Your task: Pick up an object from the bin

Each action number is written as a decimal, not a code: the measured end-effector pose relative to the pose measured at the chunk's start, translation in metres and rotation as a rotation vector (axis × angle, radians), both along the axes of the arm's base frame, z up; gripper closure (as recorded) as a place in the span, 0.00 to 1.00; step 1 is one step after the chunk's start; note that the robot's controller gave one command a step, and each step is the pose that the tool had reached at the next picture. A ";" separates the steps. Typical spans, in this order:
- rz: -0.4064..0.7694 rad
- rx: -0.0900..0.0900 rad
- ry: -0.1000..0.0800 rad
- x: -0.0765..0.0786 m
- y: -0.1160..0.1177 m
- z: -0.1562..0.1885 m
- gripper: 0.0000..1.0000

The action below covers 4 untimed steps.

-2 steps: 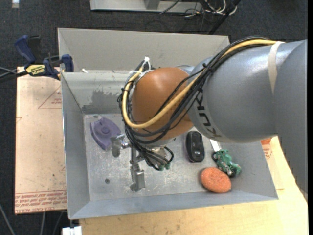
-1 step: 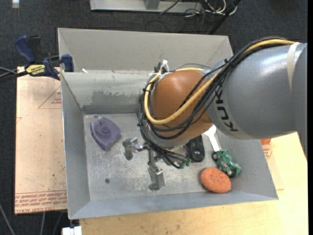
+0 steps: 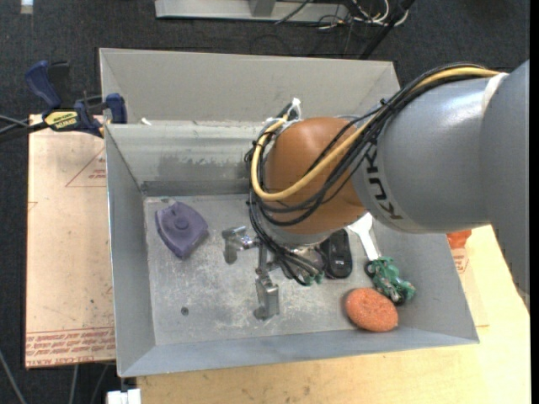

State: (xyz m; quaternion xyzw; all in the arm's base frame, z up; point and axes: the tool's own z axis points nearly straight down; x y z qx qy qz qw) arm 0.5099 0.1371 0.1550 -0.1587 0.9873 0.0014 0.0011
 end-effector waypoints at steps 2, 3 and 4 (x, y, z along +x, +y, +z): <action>0.353 0.000 0.002 0.000 0.011 0.017 0.00; 0.283 0.004 -0.005 -0.003 0.004 0.029 0.00; 0.246 0.002 0.000 0.039 0.005 0.029 0.00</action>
Offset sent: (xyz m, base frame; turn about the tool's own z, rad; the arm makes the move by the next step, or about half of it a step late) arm -0.0194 0.0516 0.0726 -0.1445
